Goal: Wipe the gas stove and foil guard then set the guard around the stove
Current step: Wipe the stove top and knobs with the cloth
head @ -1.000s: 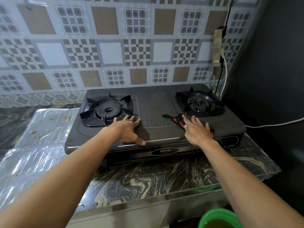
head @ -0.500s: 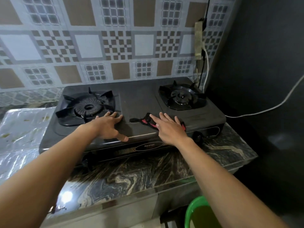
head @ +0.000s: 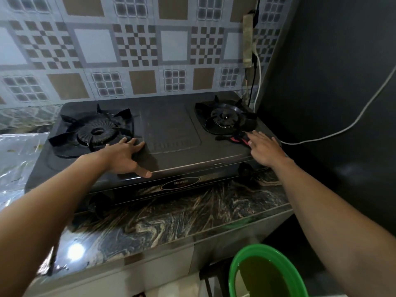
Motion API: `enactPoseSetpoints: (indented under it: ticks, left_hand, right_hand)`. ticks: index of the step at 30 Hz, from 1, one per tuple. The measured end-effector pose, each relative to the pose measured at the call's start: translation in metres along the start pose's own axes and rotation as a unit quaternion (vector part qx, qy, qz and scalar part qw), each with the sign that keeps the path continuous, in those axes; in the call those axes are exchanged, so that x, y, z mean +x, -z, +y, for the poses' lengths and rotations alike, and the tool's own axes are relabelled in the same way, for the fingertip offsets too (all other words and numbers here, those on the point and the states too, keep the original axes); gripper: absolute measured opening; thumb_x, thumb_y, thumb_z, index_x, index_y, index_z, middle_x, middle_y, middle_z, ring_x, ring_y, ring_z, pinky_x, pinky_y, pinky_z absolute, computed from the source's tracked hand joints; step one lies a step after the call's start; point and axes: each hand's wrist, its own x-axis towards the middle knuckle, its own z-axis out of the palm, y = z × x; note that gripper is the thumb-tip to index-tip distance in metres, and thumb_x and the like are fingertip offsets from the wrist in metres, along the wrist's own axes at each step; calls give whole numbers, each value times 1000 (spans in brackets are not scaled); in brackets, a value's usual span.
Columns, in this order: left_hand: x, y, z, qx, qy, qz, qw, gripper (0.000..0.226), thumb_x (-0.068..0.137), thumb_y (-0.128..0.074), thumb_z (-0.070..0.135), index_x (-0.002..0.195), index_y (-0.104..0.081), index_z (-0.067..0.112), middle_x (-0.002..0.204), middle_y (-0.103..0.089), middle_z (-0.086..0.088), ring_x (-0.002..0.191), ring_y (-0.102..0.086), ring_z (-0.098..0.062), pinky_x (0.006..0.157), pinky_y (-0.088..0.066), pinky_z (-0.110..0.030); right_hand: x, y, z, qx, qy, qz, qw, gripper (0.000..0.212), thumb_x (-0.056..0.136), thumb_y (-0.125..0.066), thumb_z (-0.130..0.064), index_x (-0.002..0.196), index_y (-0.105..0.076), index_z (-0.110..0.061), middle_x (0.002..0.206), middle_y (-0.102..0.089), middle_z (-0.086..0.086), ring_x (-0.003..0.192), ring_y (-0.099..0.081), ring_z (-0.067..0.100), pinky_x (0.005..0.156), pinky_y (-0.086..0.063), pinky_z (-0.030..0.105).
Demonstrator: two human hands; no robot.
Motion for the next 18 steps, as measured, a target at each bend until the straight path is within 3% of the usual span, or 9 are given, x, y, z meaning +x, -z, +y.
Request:
enactPoseSetpoints:
  ticks: [6,10,18]
  left_hand:
    - [-1,1,3,23,7,2,1000,139,39,-56,88,157,-7,35,166,2,8,152,7,-19,116,2,-65]
    - [-1,2,3,27,8,-4,1000,145,31,-50,90,158,-8,34,166,1,6,153,6,-21,117,1,-65]
    - [1,1,-2,36,3,16,999,123,61,-68,80,158,-8,33,166,1,4,152,7,-24,116,1,-66]
  right_hand:
    - [14,13,34,11,-51,3,999,47,104,-30,-21,150,-31,-16,163,-17,7,150,-13,25,118,-15,53]
    - [10,7,26,-10,-66,9,998,49,101,-31,-18,150,-30,-18,163,-16,8,150,-9,27,116,-13,62]
    - [-35,-38,-84,-22,62,47,997,57,102,-31,-22,156,-14,-31,164,-17,5,151,-9,22,118,-8,61]
